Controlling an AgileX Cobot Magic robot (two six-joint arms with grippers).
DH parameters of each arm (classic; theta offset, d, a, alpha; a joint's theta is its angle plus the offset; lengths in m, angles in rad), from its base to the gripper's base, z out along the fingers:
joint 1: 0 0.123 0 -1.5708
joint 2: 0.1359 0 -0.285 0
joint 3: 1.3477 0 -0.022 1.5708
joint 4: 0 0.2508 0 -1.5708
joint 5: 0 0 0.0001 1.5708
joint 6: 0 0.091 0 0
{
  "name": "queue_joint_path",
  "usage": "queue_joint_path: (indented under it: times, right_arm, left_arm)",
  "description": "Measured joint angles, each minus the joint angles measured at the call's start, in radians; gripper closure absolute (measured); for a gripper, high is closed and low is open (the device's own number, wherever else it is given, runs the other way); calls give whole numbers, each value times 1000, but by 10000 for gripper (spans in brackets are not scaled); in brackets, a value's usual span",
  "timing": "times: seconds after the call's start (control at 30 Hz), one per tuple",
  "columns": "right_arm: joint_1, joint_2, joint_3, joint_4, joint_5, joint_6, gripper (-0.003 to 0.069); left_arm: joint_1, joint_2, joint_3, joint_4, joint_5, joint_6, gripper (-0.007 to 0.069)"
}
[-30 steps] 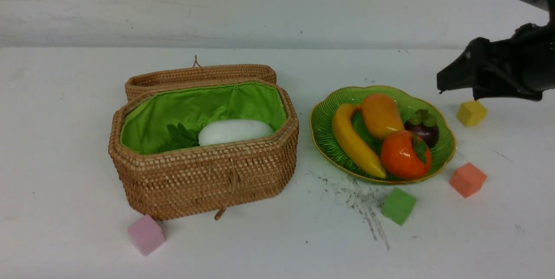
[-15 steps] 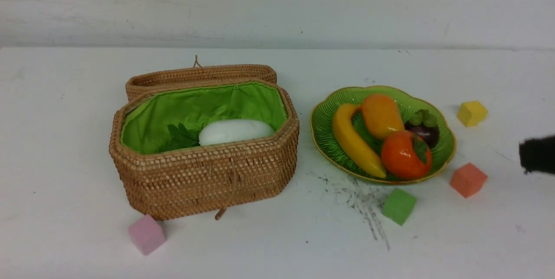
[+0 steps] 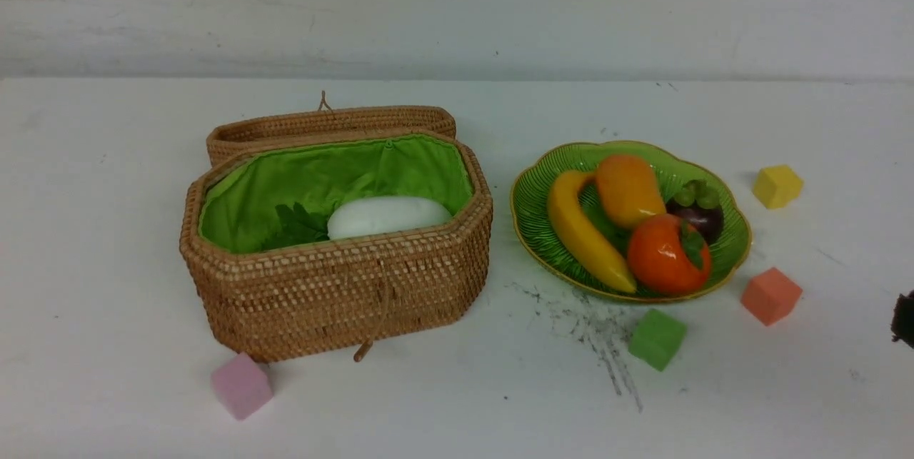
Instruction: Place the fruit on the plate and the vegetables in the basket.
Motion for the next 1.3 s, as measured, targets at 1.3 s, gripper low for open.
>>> queue_joint_path:
  times: [1.3]
  right_arm:
    - [-231,-568,471,-876,15,759,651]
  left_arm:
    - [0,0,0,0,0,0,386]
